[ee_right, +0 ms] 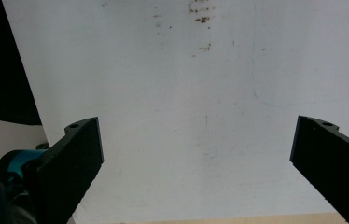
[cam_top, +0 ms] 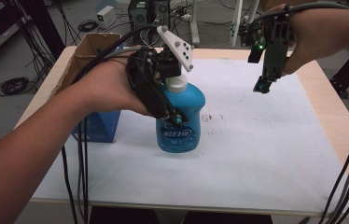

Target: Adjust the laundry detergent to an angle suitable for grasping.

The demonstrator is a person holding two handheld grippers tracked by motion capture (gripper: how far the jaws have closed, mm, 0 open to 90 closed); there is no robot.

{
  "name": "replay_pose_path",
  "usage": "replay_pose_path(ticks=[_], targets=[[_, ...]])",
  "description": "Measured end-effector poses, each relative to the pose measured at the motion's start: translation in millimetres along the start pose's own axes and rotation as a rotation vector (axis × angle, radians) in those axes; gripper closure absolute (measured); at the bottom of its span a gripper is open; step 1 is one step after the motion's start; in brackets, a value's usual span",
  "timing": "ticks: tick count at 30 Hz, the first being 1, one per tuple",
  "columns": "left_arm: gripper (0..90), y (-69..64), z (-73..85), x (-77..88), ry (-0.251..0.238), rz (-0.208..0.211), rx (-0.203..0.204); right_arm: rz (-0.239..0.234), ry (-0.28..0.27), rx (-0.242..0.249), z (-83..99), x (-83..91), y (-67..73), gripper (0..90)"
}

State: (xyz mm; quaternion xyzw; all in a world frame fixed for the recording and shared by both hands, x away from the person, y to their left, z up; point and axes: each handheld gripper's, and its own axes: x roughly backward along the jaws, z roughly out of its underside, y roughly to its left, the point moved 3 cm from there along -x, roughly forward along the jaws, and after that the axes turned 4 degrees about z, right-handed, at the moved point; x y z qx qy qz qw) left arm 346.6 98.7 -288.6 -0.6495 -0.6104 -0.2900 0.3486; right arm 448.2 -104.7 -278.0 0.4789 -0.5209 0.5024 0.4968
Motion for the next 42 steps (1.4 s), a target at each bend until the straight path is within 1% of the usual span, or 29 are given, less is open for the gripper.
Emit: replay_pose_path(ticks=[2,3,4,6,8,11,12,15,16,18,20,22,24,26,27,28,29,30,31,35,36,38,39,40,42], targets=[[42.8,2.1,3.2,-0.2,0.0,0.003,-0.011,-0.001,0.003,0.005,-0.7,-0.4,1.2,1.5],[42.8,2.9,4.6,-0.5,0.004,0.005,-0.016,0.0,0.011,-0.003,-1.2,0.1,2.7,1.5],[42.8,3.3,6.0,-1.3,0.009,0.011,-0.03,0.0,0.006,0.007,-2.0,-0.4,2.8,1.5],[42.8,3.7,8.9,-3.3,0.017,0.021,-0.055,0.001,0.008,0.008,-3.3,-0.2,3.9,1.5],[42.8,3.8,10.9,-4.5,0.023,0.031,-0.069,0.0,0.006,0.016,-4.4,-0.7,4.0,1.5],[42.8,3.7,14.0,-5.3,0.02,0.046,-0.112,-0.002,0.009,0.012,-4.5,-1.0,4.0,1.5],[42.8,3.6,15.0,-5.8,0.017,0.055,-0.115,0.001,0.008,0.011,-4.4,-1.3,3.6,1.5],[42.8,3.6,16.8,-6.6,0.015,0.084,-0.159,0.001,0.007,0.013,-3.9,-2.2,2.4,1.4],[42.8,3.4,17.0,-7.1,0.012,0.094,-0.18,-0.001,0.007,0.011,-3.8,-2.3,2.2,1.5],[42.8,2.4,17.3,-8.2,0.013,0.109,-0.203,0.0,0.006,0.011,-3.5,-2.3,1.5,1.5],[42.8,1.6,16.9,-10.1,0.016,0.121,-0.239,0.0,0.007,0.009,-3.4,-2.3,1.3,1.5],[42.8,1.2,16.5,-11.9,0.022,0.129,-0.251,-0.002,0.007,0.005,-3.4,-2.6,1.2,1.5],[42.8,1.1,16.1,-13.8,0.023,0.134,-0.249,-0.002,0.007,0.004,-3.1,-2.7,1.0,1.5],[42.8,1.7,16.2,-15.5,0.027,0.14,-0.269,-0.003,0.006,0.007,-3.1,-2.8,1.0,1.5],[42.8,1.4,16.8,-16.3,0.024,0.145,-0.264,-0.002,0.007,0.009,-3.0,-2.9,0.9,1.5],[42.8,1.7,17.3,-16.8,0.023,0.146,-0.275,-0.002,0.006,0.012,-2.8,-3.1,0.6,1.5],[42.8,2.0,17.9,-17.4,0.024,0.143,-0.288,-0.001,0.01,0.004,-2.5,-2.8,1.1,1.5],[42.8,2.0,17.9,-17.4,0.024,0.143,-0.288,-0.001,0.01,0.004,-2.5,-2.8,1.1,1.5],[42.8,2.9,20.6,-19.2,0.019,0.146,-0.303,-0.003,0.007,0.006,-2.2,-2.9,0.9,1.5],[42.7,5.4,26.7,-22.3,0.013,0.159,-0.317,-0.004,0.006,0.002,-0.2,-4.6,0.4,1.5],[42.7,5.4,28.3,-23.1,0.012,0.164,-0.311,-0.004,0.008,-0.004,0.2,-4.8,0.7,1.5],[42.7,5.9,30.3,-24.4,0.013,0.166,-0.311,-0.005,0.006,0.0,0.8,-5.7,0.0,1.5],[42.7,6.2,31.8,-25.2,0.017,0.172,-0.314,-0.005,0.01,-0.009,1.2,-5.8,0.4,1.5],[42.7,6.3,33.3,-25.7,0.022,0.177,-0.306,-0.005,0.007,-0.001,1.6,-6.8,-0.4,1.5],[42.6,6.4,35.3,-27.0,0.019,0.186,-0.302,-0.008,0.01,-0.007,1.8,-7.2,-0.3,1.5]])
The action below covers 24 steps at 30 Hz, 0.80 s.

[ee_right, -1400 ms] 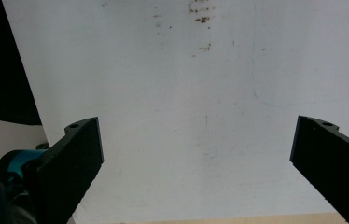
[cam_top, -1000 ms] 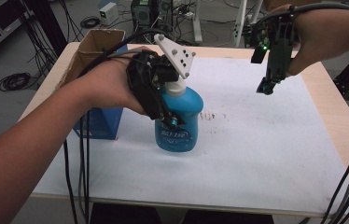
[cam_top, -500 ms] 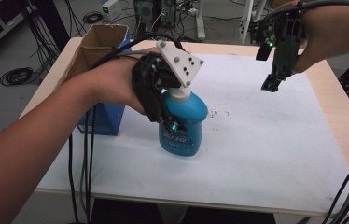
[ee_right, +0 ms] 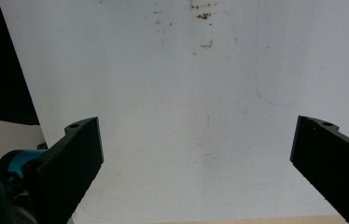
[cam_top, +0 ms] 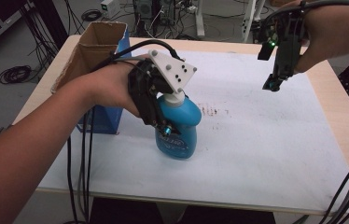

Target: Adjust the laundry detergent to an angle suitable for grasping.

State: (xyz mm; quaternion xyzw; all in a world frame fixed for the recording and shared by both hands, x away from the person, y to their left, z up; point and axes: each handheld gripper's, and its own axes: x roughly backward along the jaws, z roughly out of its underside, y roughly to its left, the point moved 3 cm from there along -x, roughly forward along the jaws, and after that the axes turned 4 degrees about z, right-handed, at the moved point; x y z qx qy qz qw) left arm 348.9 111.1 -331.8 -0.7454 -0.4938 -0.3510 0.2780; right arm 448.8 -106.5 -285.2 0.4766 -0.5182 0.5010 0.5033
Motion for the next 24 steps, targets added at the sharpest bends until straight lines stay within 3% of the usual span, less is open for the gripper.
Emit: replay_pose_path(ticks=[18,24], targets=[[42.4,-2.3,14.7,-14.2,0.026,0.034,0.033,0.002,-0.003,-0.003,1.1,-1.4,-1.2,1.5],[42.3,-2.7,15.9,-14.6,0.009,0.031,0.03,0.002,-0.003,-0.008,2.4,-1.5,-1.2,1.5]])
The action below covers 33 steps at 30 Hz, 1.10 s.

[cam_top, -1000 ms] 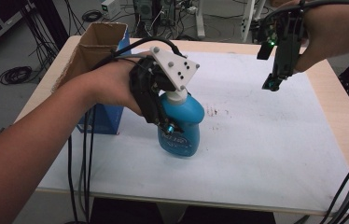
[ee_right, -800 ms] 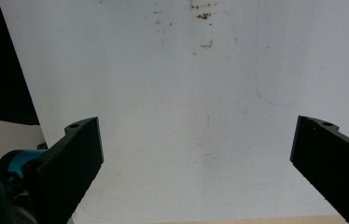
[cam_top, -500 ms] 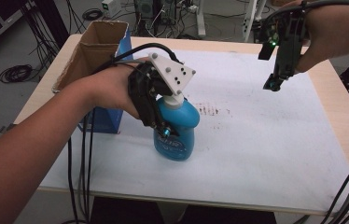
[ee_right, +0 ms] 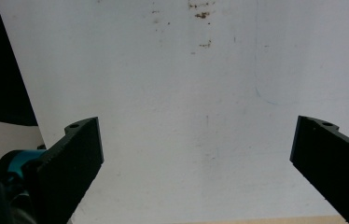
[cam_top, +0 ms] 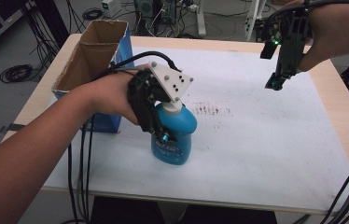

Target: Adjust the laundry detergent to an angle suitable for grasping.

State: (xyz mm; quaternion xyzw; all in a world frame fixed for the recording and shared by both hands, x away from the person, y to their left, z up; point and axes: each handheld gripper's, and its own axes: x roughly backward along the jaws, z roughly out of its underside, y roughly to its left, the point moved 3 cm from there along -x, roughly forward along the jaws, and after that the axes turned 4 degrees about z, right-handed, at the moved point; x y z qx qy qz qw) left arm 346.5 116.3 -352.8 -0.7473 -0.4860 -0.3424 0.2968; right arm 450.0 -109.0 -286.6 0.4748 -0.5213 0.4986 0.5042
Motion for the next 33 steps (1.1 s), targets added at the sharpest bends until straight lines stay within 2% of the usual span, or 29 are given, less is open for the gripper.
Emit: replay_pose_path(ticks=[4,10,14,17,19,30,33], targets=[[42.2,-1.3,2.2,0.5,-0.002,-0.006,0.004,-0.001,-0.006,0.004,-0.2,-0.2,-0.2,1.5],[41.7,-4.9,3.2,1.7,0.023,-0.02,0.014,-0.003,-0.003,0.002,-0.9,-2.1,-0.9,1.5],[40.4,-5.3,1.9,0.7,0.029,-0.011,0.021,-0.003,0.002,0.002,-2.8,-3.5,-0.8,1.5],[36.2,-6.3,1.8,0.3,0.028,-0.014,0.036,-0.004,-0.003,0.01,-4.4,-3.5,-1.0,1.5],[34.1,-7.2,1.8,1.3,0.033,-0.021,0.03,-0.004,-0.005,0.006,-4.9,-3.3,-0.8,1.5],[28.7,-9.6,2.6,5.3,0.048,-0.039,0.059,-0.007,-0.01,0.006,-4.0,-4.2,-4.1,1.5],[26.6,-10.3,2.4,8.3,0.053,-0.047,0.079,-0.007,-0.011,0.005,-4.1,-4.3,-4.3,1.5]])
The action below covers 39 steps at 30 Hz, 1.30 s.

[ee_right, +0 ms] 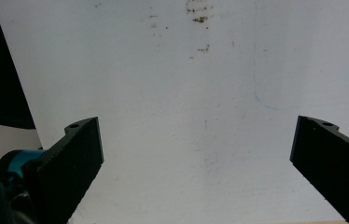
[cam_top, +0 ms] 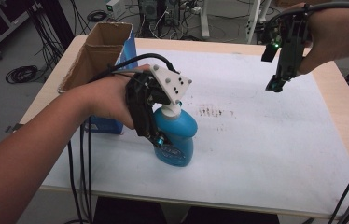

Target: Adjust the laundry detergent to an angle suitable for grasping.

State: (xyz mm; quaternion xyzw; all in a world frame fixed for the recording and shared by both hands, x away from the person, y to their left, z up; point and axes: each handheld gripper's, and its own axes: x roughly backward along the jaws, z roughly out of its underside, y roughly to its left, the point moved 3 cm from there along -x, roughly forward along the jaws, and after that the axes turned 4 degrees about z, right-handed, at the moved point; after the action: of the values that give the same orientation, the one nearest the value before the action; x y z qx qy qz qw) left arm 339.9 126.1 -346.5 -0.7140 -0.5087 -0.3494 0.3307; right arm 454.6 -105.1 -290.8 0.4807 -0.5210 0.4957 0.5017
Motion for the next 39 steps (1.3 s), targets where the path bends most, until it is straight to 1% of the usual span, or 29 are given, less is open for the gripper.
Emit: replay_pose_path(ticks=[2,3,4,7,8,10,12,14,16,18,20,21,26,28,29,31,33,34,35,38,39], targets=[[23.8,0.5,0.1,2.4,0.015,-0.003,0.005,0.0,0.0,0.001,-0.1,0.0,-0.3,1.5],[23.7,0.2,0.2,3.8,0.016,-0.001,0.012,0.0,-0.001,-0.001,-0.3,0.1,-0.2,1.5],[23.7,0.3,0.0,5.4,0.017,-0.003,0.01,-0.001,-0.002,-0.003,-0.6,0.4,-0.1,1.5],[23.2,-1.4,0.5,8.8,0.033,0.003,0.025,-0.001,-0.005,-0.006,-1.1,0.7,0.4,1.5],[23.2,-1.5,0.9,10.3,0.043,0.009,0.024,-0.002,-0.005,0.0,-0.9,0.7,0.2,1.5],[22.5,-2.1,1.6,12.6,0.054,0.003,0.031,-0.001,-0.005,0.001,-0.8,0.9,0.2,1.5],[21.0,-2.3,3.2,16.0,0.066,-0.004,0.048,0.0,-0.004,-0.004,-0.5,1.2,0.6,1.5],[18.6,-1.9,4.9,19.1,0.08,-0.005,0.057,-0.001,-0.004,0.004,-0.4,0.7,0.2,1.5],[18.6,-1.8,6.4,21.6,0.093,-0.008,0.064,0.0,-0.001,-0.003,-0.9,0.7,0.7,1.5],[18.6,-1.9,7.5,25.1,0.103,-0.01,0.067,0.002,-0.007,0.007,-1.5,0.6,0.3,1.5],[18.6,-2.7,7.8,28.4,0.107,-0.011,0.085,-0.001,-0.007,0.005,-2.4,0.7,0.7,1.5],[18.2,-1.9,8.2,30.8,0.123,-0.011,0.082,0.0,-0.008,0.005,-2.8,0.5,0.5,1.5],[16.4,-0.1,10.9,41.6,0.174,-0.017,0.119,-0.005,-0.005,0.007,-4.3,-0.6,-0.2,1.5],[15.9,0.5,11.6,46.0,0.201,-0.02,0.119,-0.004,-0.004,0.006,-4.8,-0.6,-0.1,1.5],[14.6,0.1,12.0,47.6,0.211,-0.029,0.131,0.0,-0.005,0.006,-5.0,-0.5,-0.1,1.5],[13.7,0.3,12.7,51.2,0.245,-0.032,0.13,0.0,-0.008,0.009,-5.2,-0.2,-0.4,1.5],[12.9,-0.3,12.6,54.9,0.261,-0.03,0.139,0.002,-0.01,0.011,-4.9,-0.4,-1.1,1.5],[12.6,-0.3,12.6,54.9,0.261,-0.03,0.139,0.002,-0.01,0.011,-4.9,-0.4,-1.1,1.5],[12.6,-0.5,12.2,58.1,0.271,-0.035,0.144,0.001,-0.009,0.008,-4.7,-0.4,-0.9,1.5],[11.5,1.0,10.7,64.2,0.299,-0.032,0.154,-0.002,-0.008,0.009,-4.1,-1.2,-1.6,1.5],[11.3,1.5,10.0,65.7,0.306,-0.029,0.163,-0.003,-0.005,0.005,-4.1,-1.2,-1.4,1.5]])
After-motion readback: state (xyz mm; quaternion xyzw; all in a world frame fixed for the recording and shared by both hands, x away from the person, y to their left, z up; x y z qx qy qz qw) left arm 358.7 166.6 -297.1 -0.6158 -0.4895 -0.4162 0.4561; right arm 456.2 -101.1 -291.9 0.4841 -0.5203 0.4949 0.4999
